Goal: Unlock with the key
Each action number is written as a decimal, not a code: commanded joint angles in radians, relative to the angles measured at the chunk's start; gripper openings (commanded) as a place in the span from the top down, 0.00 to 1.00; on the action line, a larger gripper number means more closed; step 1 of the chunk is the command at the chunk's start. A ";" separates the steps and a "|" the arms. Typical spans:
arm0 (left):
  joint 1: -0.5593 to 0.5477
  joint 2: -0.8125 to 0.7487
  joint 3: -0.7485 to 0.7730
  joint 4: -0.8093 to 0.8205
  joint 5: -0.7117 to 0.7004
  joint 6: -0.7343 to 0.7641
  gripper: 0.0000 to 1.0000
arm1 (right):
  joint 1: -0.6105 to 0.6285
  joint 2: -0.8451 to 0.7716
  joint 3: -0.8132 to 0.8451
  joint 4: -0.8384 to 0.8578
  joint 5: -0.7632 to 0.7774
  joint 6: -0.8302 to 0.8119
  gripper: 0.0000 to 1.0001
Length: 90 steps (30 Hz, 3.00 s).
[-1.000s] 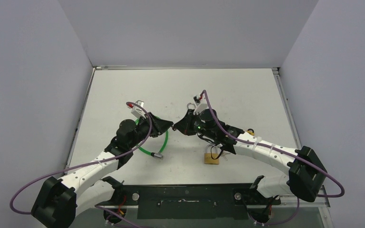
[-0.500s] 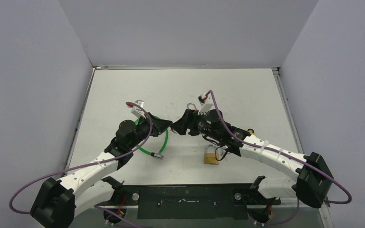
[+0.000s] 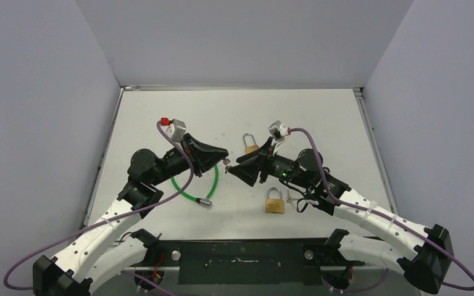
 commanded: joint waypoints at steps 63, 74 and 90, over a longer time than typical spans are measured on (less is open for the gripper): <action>-0.018 -0.033 0.123 -0.614 -0.702 -0.002 0.14 | -0.030 -0.044 -0.242 0.187 0.056 0.071 1.00; -0.049 0.399 0.157 -0.724 -0.775 -0.044 0.22 | -0.040 -0.069 -0.374 0.132 0.099 0.098 1.00; -0.118 0.687 0.155 -0.554 -0.747 0.042 0.40 | -0.046 -0.008 -0.415 0.157 0.036 0.113 1.00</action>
